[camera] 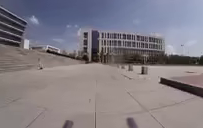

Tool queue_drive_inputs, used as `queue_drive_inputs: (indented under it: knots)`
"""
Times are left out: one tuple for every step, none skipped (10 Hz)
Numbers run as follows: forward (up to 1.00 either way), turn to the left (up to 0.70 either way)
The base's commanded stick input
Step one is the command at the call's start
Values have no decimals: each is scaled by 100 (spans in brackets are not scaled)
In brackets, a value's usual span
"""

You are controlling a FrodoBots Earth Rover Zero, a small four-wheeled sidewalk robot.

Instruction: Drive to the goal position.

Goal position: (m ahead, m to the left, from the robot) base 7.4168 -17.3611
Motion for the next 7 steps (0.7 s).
queue_drive_inputs:
  knots:
    - [70, 0]
    - [70, 0]
    - [70, 0]
    - [70, 0]
    - [70, 0]
    - [70, 0]
    - [70, 0]
